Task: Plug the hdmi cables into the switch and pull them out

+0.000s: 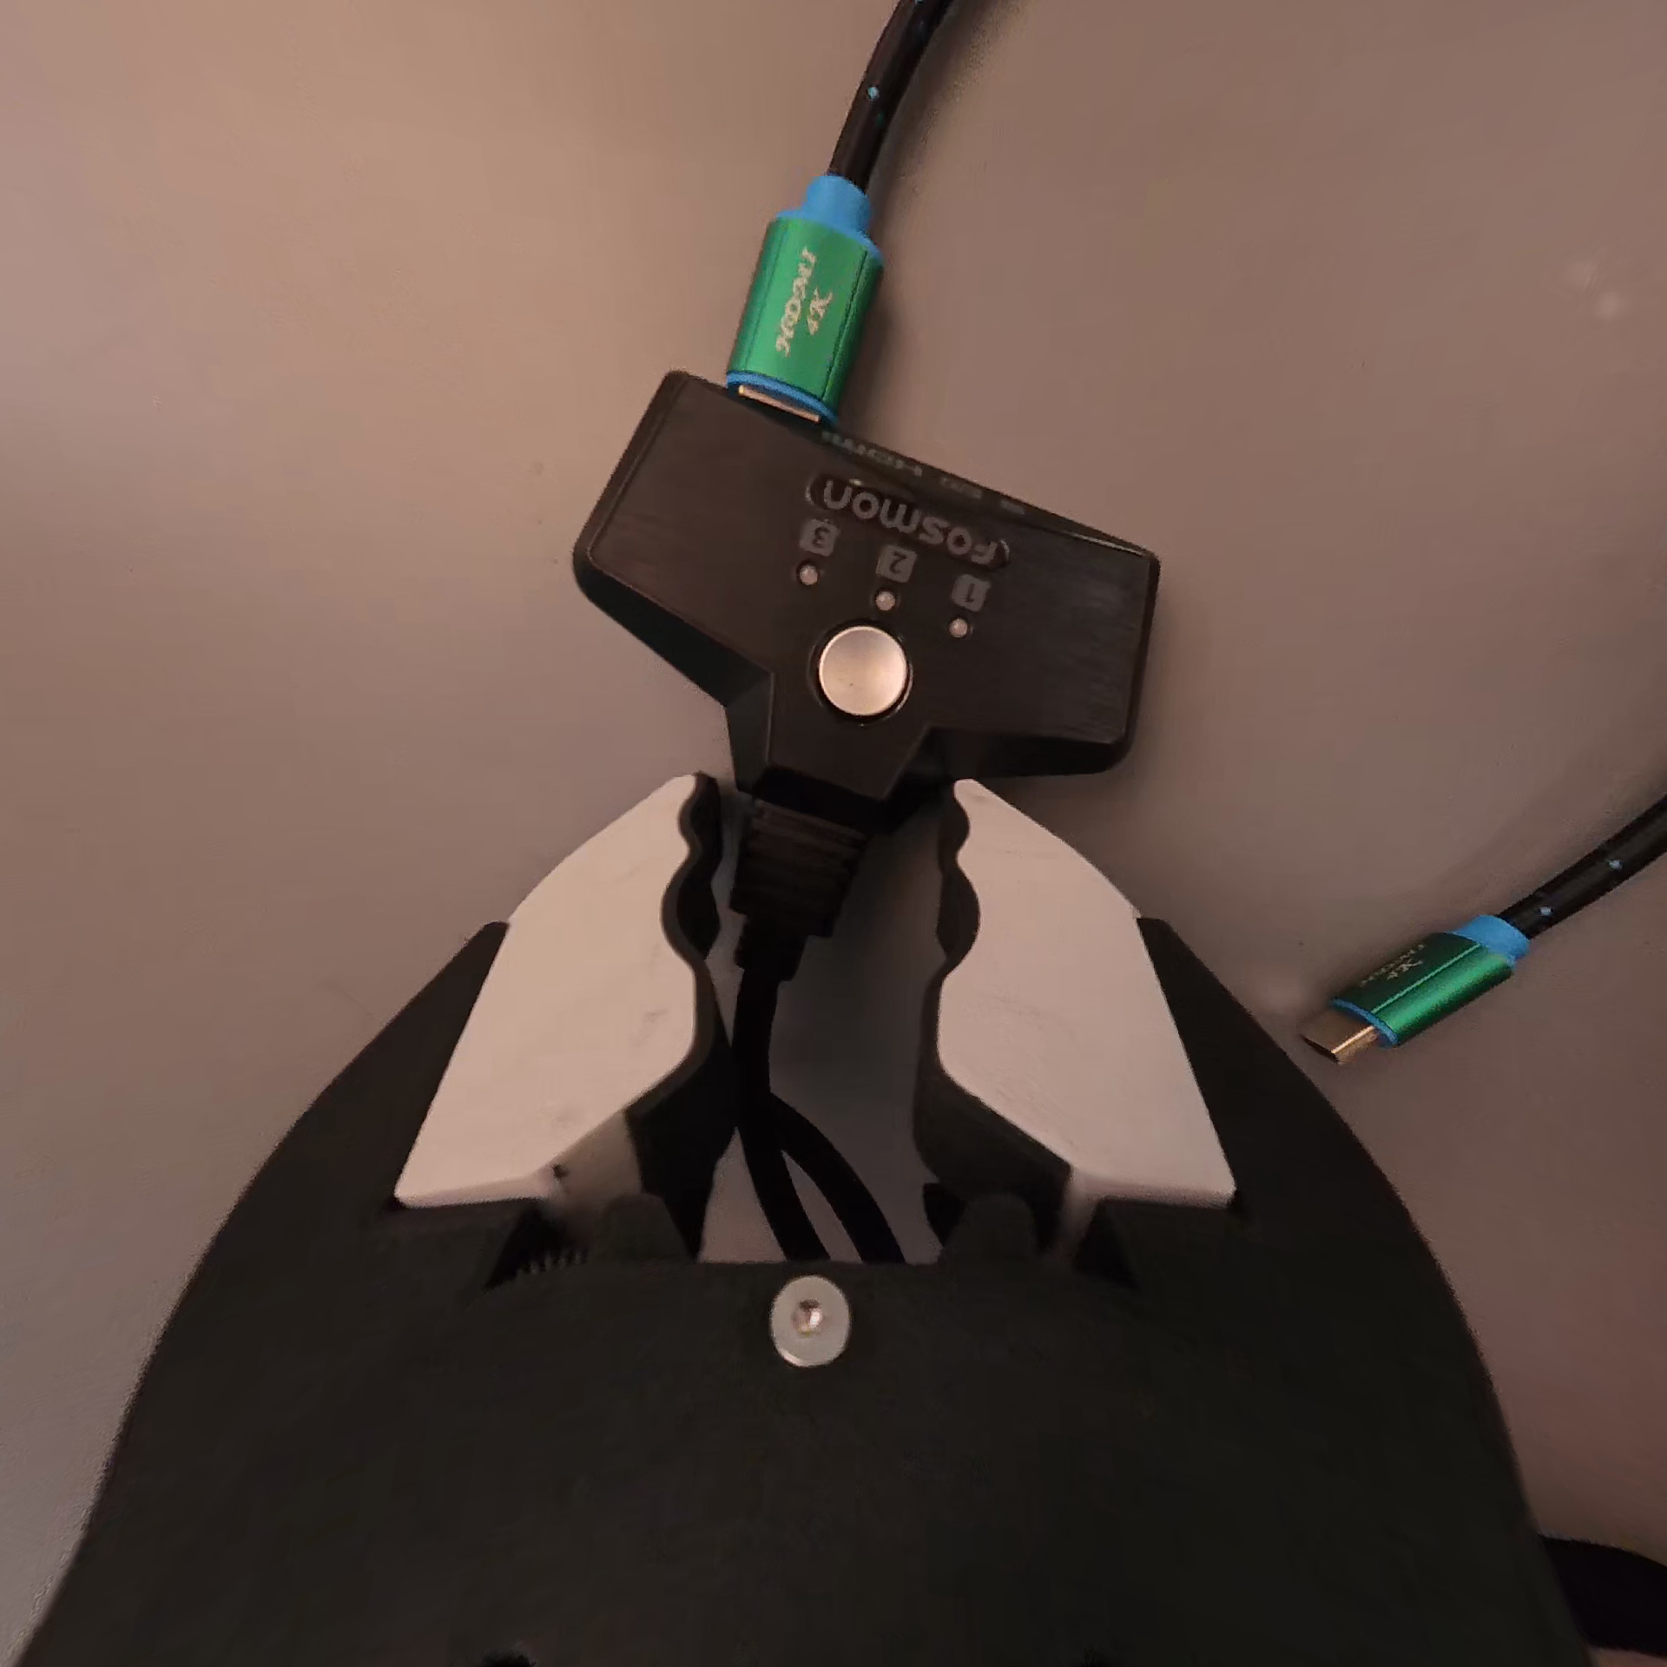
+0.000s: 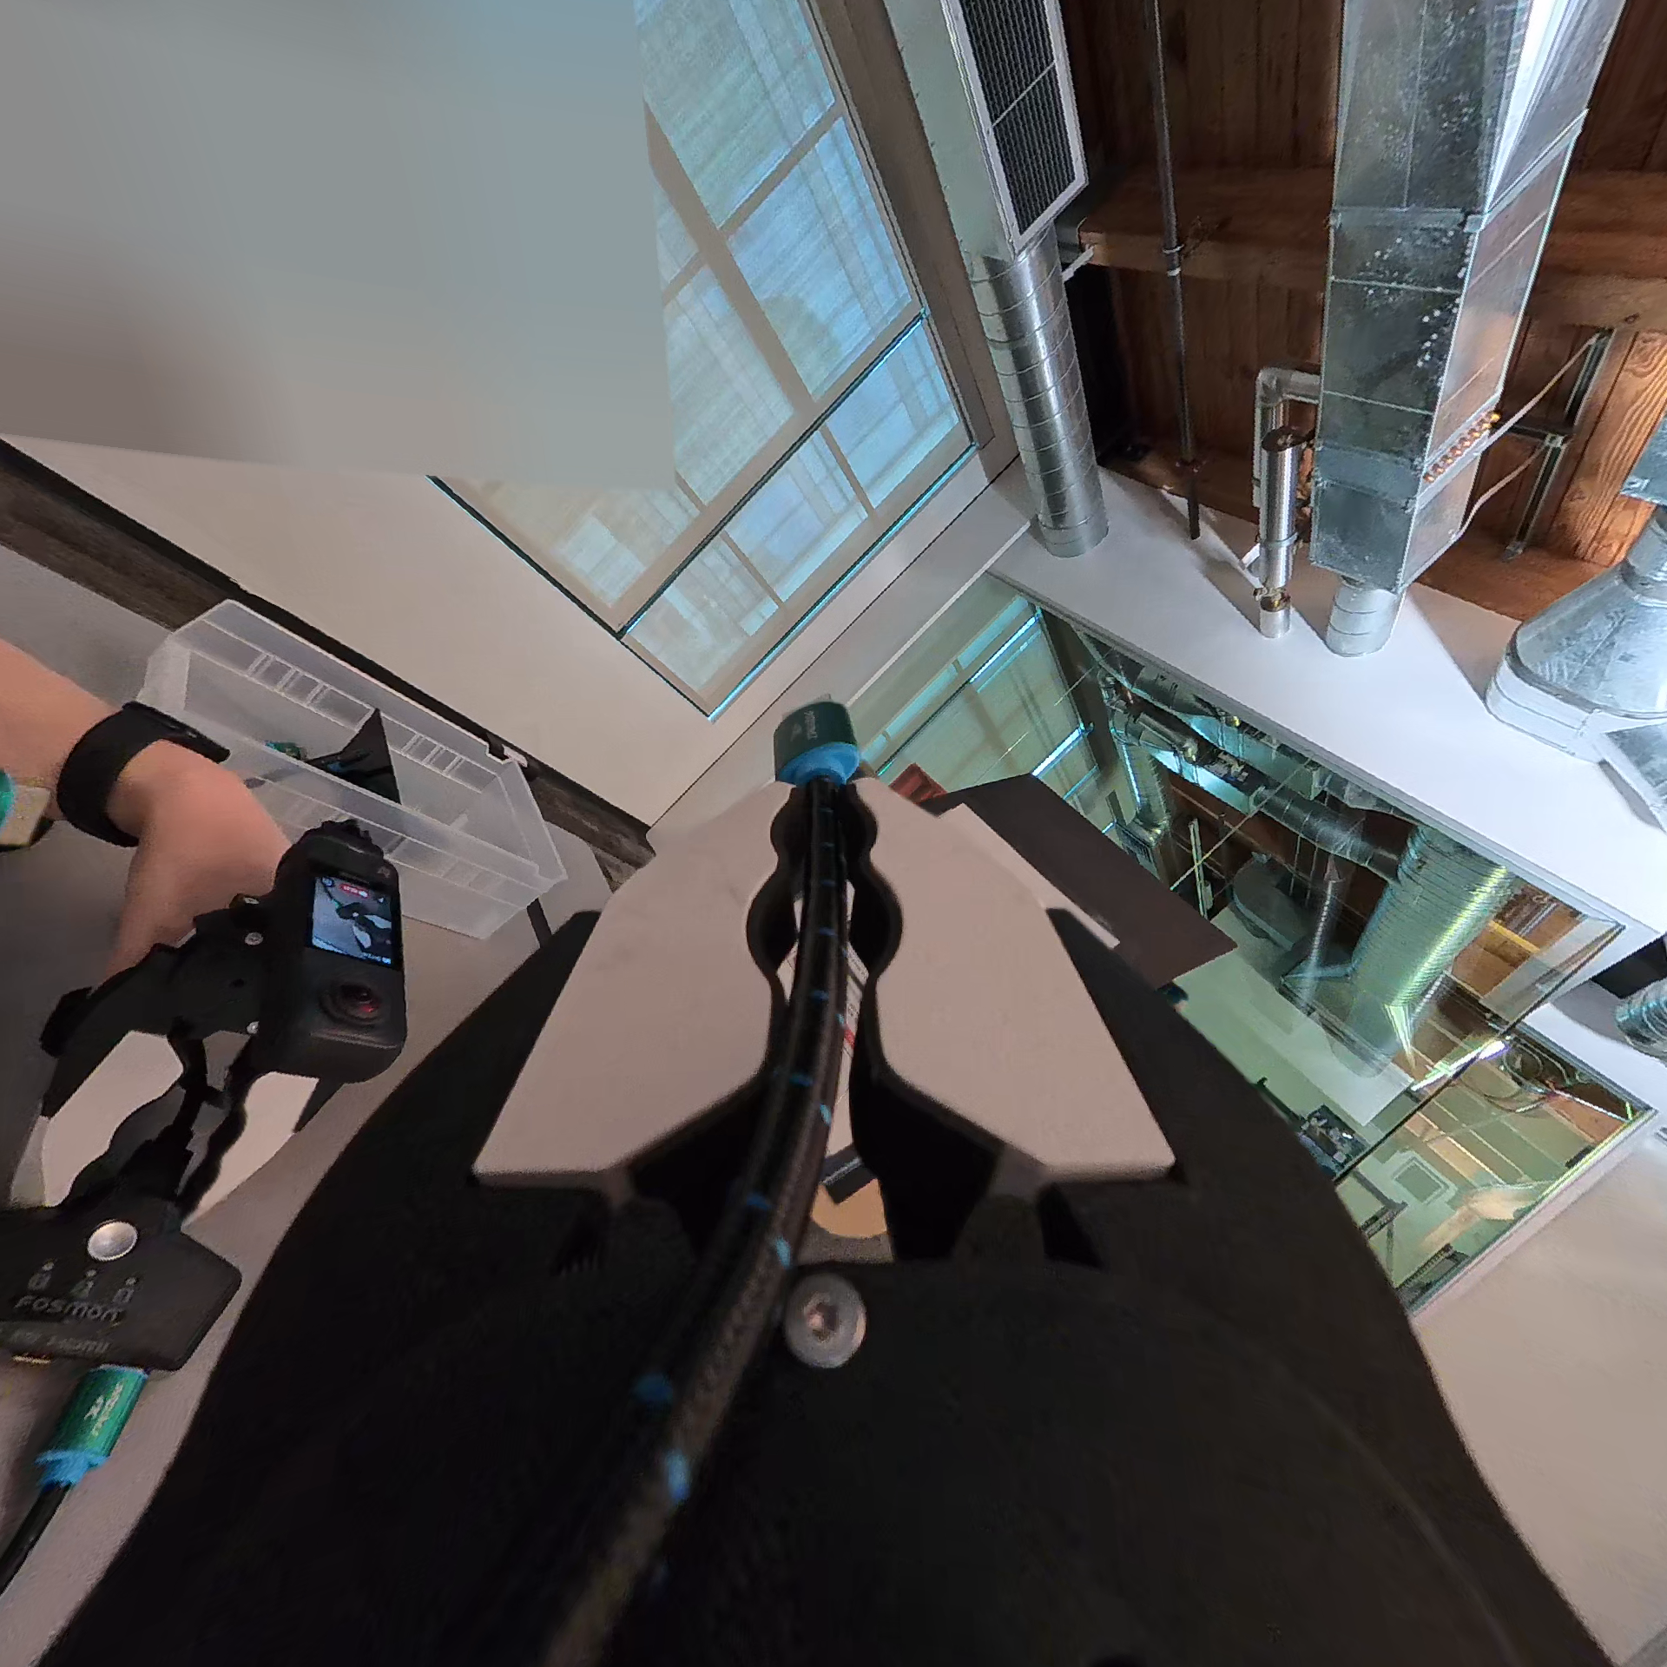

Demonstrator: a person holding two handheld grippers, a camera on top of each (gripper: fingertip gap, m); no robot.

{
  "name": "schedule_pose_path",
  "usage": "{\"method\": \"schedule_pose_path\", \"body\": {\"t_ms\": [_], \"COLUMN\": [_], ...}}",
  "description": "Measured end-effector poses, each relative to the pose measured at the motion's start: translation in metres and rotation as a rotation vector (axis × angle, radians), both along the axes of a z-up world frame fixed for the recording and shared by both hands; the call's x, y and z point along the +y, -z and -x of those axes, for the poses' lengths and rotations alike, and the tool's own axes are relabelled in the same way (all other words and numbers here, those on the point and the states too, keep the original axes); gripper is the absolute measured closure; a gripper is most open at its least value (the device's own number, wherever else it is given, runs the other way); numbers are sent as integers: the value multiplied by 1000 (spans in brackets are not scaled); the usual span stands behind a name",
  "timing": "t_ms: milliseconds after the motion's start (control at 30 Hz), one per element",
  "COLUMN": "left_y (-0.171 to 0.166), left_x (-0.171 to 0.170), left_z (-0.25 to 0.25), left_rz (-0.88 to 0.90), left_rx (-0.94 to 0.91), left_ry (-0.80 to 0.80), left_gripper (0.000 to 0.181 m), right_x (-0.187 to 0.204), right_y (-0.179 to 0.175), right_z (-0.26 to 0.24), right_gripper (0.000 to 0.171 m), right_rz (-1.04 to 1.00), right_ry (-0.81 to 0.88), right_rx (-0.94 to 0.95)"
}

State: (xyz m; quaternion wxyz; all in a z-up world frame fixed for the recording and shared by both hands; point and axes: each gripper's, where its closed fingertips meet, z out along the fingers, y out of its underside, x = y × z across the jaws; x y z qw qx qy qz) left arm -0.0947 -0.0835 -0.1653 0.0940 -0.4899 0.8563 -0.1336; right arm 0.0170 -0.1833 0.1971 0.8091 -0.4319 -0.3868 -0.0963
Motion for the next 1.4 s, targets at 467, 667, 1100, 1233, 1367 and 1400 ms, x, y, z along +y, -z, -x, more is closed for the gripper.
{"method": "schedule_pose_path", "body": {"t_ms": [467, 667, 1100, 1233, 1367, 1400], "left_y": [-60, -154, -260, -273, -282, -285], "left_x": [22, 43, 81, 90, 95, 95], "left_z": [-26, -20, 28, 37, 45, 46], "left_rz": [-291, -610, -612, -585, -582, -587], "left_rx": [-276, -578, -985, -1048, -1093, -1108], "left_ry": [40, -11, -243, -295, -326, -330], "left_gripper": [146, 147, 147, 148, 148, 148], "right_x": [0, -19, -25, 6, 45, 53], "right_y": [-1, -13, -11, -8, 8, 11], "right_z": [-2, 1, 101, 135, 149, 149], "right_gripper": [163, 163, 163, 163, 163, 163], "right_rz": [-4, -65, -7, 36, 87, 90], "right_ry": [9, 16, -164, -194, -158, -141], "right_rx": [5, 3, -108, -5, 88, 103]}}
